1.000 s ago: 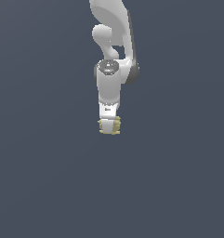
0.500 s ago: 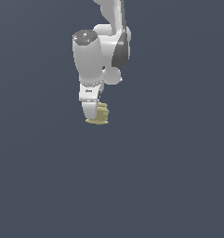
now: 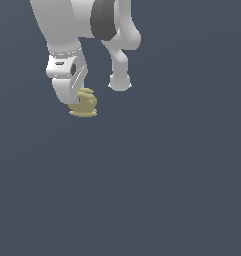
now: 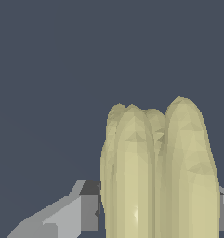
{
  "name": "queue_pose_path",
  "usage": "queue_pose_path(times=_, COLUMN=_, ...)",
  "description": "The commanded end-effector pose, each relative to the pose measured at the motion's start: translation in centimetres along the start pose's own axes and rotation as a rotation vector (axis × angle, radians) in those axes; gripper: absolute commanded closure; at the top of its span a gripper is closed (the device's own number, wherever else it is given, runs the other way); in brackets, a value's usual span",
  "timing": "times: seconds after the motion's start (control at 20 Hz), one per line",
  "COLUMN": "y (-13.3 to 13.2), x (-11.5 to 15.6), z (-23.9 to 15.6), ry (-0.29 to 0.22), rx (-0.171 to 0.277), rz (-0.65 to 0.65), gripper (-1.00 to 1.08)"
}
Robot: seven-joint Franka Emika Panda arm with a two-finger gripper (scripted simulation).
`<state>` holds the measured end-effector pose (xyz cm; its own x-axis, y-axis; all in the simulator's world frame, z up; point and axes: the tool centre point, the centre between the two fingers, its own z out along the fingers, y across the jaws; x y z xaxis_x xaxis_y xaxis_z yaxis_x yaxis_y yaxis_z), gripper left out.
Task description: Pick up the object and move it to a goal position.
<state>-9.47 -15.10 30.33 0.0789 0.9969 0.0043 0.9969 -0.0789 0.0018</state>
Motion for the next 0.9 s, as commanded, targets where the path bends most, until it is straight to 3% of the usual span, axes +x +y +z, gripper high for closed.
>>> queue_pose_path(times=0.0, y=-0.2, x=-2.0, z=-2.5, ry=0.0, rx=0.001, rz=0.0, gripper=1.08)
queue_pose_path(times=0.4, y=-0.3, x=-6.7, z=-8.3, ry=-0.003, rx=0.001, rz=0.001, gripper=1.08)
queue_pose_path(times=0.85, y=-0.2, x=-8.9, z=-10.9, ry=-0.005, rx=0.002, rz=0.001, gripper=1.08)
